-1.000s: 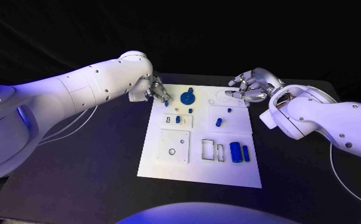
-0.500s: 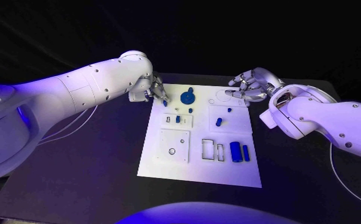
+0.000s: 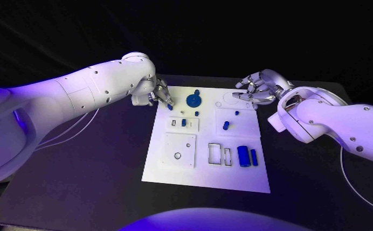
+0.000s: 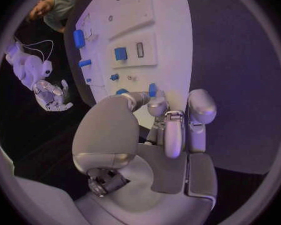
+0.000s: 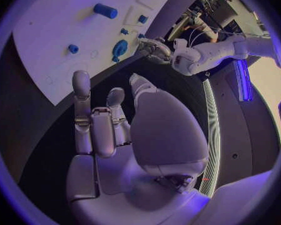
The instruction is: Assemble the parts on the task board
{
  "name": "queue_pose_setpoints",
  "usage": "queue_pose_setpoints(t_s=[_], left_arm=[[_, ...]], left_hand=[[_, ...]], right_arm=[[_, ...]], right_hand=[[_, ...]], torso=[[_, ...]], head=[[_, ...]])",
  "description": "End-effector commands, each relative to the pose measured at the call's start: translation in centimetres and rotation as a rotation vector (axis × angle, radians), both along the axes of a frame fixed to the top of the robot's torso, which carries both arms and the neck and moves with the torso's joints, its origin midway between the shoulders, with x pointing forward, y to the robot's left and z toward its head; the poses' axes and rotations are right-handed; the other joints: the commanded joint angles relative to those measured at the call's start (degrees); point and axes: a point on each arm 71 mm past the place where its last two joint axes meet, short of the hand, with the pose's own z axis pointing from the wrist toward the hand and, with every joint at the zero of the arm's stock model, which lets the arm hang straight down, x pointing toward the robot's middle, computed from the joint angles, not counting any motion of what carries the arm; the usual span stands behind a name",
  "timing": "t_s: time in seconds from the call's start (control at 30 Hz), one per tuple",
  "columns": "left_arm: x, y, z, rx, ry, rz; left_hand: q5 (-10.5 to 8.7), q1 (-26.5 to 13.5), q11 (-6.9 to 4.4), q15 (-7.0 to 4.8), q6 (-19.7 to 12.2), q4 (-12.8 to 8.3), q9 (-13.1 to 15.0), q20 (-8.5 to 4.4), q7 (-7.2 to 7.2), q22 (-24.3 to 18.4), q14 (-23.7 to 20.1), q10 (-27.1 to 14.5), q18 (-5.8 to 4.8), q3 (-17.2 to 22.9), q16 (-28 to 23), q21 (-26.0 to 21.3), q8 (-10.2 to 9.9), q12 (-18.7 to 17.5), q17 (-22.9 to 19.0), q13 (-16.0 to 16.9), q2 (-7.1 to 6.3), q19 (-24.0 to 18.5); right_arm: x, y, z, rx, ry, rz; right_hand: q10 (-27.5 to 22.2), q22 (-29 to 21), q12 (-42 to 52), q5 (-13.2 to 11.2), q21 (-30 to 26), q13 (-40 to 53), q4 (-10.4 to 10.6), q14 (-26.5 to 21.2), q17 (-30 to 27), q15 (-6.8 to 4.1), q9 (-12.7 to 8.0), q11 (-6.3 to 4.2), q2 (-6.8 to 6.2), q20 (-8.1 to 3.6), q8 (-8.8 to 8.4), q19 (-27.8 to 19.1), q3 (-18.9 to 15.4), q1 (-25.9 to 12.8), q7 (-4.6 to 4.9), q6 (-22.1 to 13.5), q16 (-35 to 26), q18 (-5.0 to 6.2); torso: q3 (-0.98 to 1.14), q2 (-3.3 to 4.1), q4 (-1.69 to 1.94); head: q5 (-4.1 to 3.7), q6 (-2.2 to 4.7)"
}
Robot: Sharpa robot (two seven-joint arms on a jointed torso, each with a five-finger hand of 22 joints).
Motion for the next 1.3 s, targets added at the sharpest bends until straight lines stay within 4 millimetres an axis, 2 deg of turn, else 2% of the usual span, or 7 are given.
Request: queue_pose_setpoints(t_s=[0.03,0.27,0.5,0.6,0.83,0.97,1.3], left_arm=[[-0.3,-0.2,0.0,-0.044,0.009,0.004],[-1.2,0.3,0.4,-0.077,-0.016,0.018],[-2.6,0.6,0.9,-0.105,-0.054,0.017],[-3.4,0.6,1.0,-0.11,-0.075,0.005],[-4.8,0.4,0.7,-0.099,-0.116,-0.032],[-5.4,0.0,0.5,-0.085,-0.136,-0.062],[-6.2,-0.7,-0.5,-0.066,-0.133,-0.096]], left_hand=[[0.59,-0.25,-0.05,-0.33,-0.25,-6.7,4.08,-0.25,0.04,0.22,5.92,0.53,-0.84,7.07,0.21,0.05,3.08,0.34,15.09,0.12,-0.36,0.32],[1.99,-1.15,-0.2,-0.45,0.17,-7.98,4.79,-0.34,-0.05,0.66,5.92,1.33,-0.88,8.75,0.21,0.3,3.93,0.95,15.09,0.91,-0.79,0.49],[2.42,-1.55,-0.34,-0.56,0.5,-8.69,5.05,-0.42,-0.14,0.86,5.92,1.93,-0.89,9.53,0.21,0.42,4.24,1.47,15.09,1.61,-1.12,0.58],[2.52,-1.68,-0.39,-0.6,0.64,-8.92,5.13,-0.46,-0.17,0.92,5.92,2.12,-0.89,9.81,0.21,0.44,4.34,1.61,15.09,1.79,-1.26,0.6],[2.67,-1.89,-0.45,-0.65,0.88,-9.21,5.22,-0.51,-0.23,1.04,5.92,2.4,-0.91,10.21,0.21,0.51,4.45,1.82,15.09,2.07,-1.53,0.65],[2.77,-2.02,-0.48,-0.67,1.03,-9.36,5.26,-0.54,-0.29,1.12,5.92,2.55,-0.92,10.47,0.21,0.56,4.5,1.91,15.09,2.18,-1.68,0.67],[2.96,-2.19,-0.5,-0.7,1.22,-9.51,5.29,-0.57,-0.34,1.21,5.92,2.76,-0.93,10.78,0.21,0.61,4.54,2.04,15.09,2.37,-1.88,0.7]], right_arm=[[0.0,0.1,0.0,-0.005,0.002,0.008],[0.0,0.0,-0.1,-0.004,0.002,0.006],[-0.1,0.0,-0.2,-0.005,0.002,0.006],[-0.1,-0.1,-0.2,-0.005,0.002,0.005],[-0.1,-0.1,-0.4,-0.003,0.007,0.004],[-0.1,-0.1,-0.4,-0.001,0.01,0.004],[-0.2,-0.1,-0.6,0.0,0.014,0.006]], right_hand=[[-0.18,-0.01,0.34,0.38,-0.1,-0.05,-0.11,0.11,0.09,-0.11,-0.03,-0.08,0.13,-0.07,0.23,-0.13,0.33,-0.57,0.13,-0.45,-0.16,0.42],[-0.18,-0.01,0.34,0.38,-0.1,-0.05,-0.11,0.11,0.09,-0.11,-0.03,-0.08,0.13,-0.07,0.23,-0.13,0.33,-0.57,0.13,-0.45,-0.16,0.42],[-0.19,-0.09,0.35,0.42,-0.22,-0.08,-0.11,0.09,0.03,-0.11,-0.03,-0.08,0.17,-0.07,0.26,-0.17,0.36,-0.67,0.13,-0.45,-0.19,0.44],[-0.2,-0.09,0.36,0.45,-0.23,-0.1,-0.09,0.11,0.07,-0.11,-0.03,-0.07,0.21,-0.07,0.27,-0.16,0.38,-0.76,0.14,-0.47,-0.18,0.44],[-0.2,-0.09,0.36,0.45,-0.23,-0.1,-0.09,0.11,0.07,-0.11,-0.03,-0.07,0.21,-0.07,0.27,-0.16,0.38,-0.76,0.14,-0.47,-0.18,0.44],[-0.2,-0.09,0.36,0.45,-0.23,-0.1,-0.09,0.11,0.07,-0.11,-0.03,-0.07,0.21,-0.07,0.27,-0.16,0.38,-0.76,0.14,-0.47,-0.18,0.44],[-0.2,-0.09,0.36,0.45,-0.23,-0.1,-0.09,0.11,0.07,-0.11,-0.03,-0.07,0.21,-0.07,0.27,-0.16,0.38,-0.76,0.14,-0.47,-0.18,0.44]], torso=[[0.0,-0.04,0.04],[-0.02,-0.11,0.09],[0.02,-0.18,0.12],[-0.05,-0.13,0.12],[-0.03,-0.21,0.14],[-0.03,-0.09,0.03],[-0.02,-0.01,0.01]], head=[[0.0,-0.03],[0.08,-0.05],[0.33,-0.12],[0.29,-0.15],[0.47,-0.15],[0.65,-0.06],[0.64,-0.2]])
